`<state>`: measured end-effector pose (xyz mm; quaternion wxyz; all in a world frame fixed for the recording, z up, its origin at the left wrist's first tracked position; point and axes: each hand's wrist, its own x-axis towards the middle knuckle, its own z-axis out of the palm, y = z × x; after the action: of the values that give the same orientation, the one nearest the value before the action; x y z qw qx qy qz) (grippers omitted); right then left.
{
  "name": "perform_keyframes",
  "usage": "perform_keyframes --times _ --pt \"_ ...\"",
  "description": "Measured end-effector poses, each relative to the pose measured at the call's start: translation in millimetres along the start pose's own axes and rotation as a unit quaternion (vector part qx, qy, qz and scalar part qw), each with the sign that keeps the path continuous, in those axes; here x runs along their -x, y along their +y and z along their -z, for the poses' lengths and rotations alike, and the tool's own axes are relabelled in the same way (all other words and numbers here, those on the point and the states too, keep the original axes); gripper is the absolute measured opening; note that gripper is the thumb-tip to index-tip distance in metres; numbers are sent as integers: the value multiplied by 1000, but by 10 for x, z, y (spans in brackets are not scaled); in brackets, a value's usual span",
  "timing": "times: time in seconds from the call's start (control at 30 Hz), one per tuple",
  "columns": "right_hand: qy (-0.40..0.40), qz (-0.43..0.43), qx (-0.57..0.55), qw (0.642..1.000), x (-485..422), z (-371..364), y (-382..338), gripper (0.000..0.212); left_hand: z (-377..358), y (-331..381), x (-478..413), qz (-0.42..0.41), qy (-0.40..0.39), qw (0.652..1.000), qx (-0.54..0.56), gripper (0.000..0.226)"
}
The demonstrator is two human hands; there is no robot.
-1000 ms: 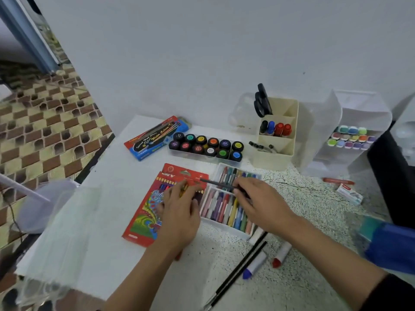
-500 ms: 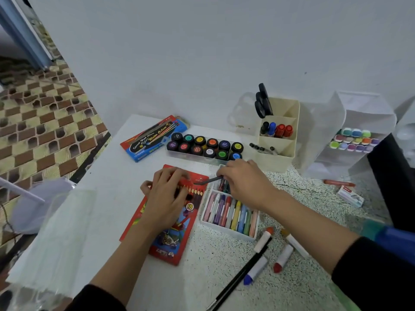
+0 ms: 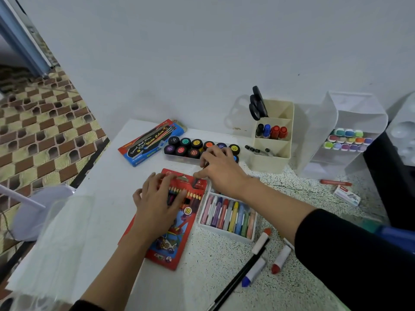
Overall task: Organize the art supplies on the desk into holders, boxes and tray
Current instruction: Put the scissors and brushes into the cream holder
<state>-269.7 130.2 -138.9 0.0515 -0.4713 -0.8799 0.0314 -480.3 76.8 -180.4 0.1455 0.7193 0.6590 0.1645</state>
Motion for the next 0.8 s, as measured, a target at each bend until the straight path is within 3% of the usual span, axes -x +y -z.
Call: perform_keyframes --times 0.1,0.23,0.47,0.63,0.8 --pt "14 39 -19 999 32 -67 -49 52 -10 -46 56 -63 -22 997 30 71" --pt "-1 83 -44 996 121 -106 -58 29 57 -138 38 -132 -72 986 66 74" --pt "27 9 -89 996 297 -107 -9 25 21 -153 21 -122 -68 988 65 71" --pt "-1 0 -95 995 196 -101 -61 27 -7 -155 -10 -129 -67 987 75 66" --pt "-28 16 -153 988 165 -56 -43 15 -18 -162 1 -142 -60 985 75 63"
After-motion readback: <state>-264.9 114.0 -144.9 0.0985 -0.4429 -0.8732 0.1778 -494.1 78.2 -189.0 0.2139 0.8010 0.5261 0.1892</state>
